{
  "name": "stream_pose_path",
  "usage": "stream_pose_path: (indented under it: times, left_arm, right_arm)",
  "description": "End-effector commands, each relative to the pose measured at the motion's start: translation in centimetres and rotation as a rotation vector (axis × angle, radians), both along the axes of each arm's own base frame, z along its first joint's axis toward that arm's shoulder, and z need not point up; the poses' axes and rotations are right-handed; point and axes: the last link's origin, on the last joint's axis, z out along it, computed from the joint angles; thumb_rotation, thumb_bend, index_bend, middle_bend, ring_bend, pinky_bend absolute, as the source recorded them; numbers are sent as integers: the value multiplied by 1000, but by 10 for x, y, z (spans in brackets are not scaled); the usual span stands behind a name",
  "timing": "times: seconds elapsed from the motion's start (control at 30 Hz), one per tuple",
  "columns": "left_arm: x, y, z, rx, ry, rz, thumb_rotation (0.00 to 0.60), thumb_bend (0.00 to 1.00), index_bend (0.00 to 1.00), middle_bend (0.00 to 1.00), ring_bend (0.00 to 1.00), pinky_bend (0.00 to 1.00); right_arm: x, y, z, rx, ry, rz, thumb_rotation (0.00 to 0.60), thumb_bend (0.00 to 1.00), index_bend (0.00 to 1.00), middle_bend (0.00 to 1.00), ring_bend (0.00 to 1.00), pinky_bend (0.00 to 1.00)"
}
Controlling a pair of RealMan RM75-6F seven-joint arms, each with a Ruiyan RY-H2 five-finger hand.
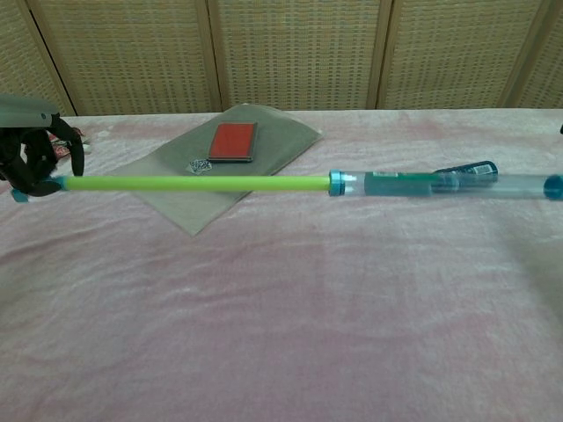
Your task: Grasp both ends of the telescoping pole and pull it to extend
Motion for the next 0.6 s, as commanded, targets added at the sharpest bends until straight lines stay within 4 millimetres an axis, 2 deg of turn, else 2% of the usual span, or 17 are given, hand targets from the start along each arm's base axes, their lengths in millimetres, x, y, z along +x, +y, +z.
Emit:
stream_pose_path:
  times: [0.03,0.13,0.33,0.47,0.6]
  left_arm:
    - [0,-4,-1,-38,26,-3,600,194,4,3,71,183]
    - [0,-10,-4,-76,1,35,600,189,1,0,3,107]
    - [-3,-17,-3,-92,-47,45,600,191,0,0,0,58]
    - [-8,-22,0,-50,-110,27,600,212,0,0,0,55]
    - [-22,-40,8,23,-203,-30,600,220,0,0,0,38]
  right_arm:
    - [-5,1,-2,40,19,-17,600,235,28,137,152,146]
    - [-12,2,-4,78,33,-64,600,225,2,89,99,122]
    - [-24,5,-5,87,14,-97,600,222,0,31,29,68]
    - [-27,13,0,89,-5,-64,600,222,0,0,0,31]
    - [-26,29,12,83,-20,49,600,222,0,0,0,8]
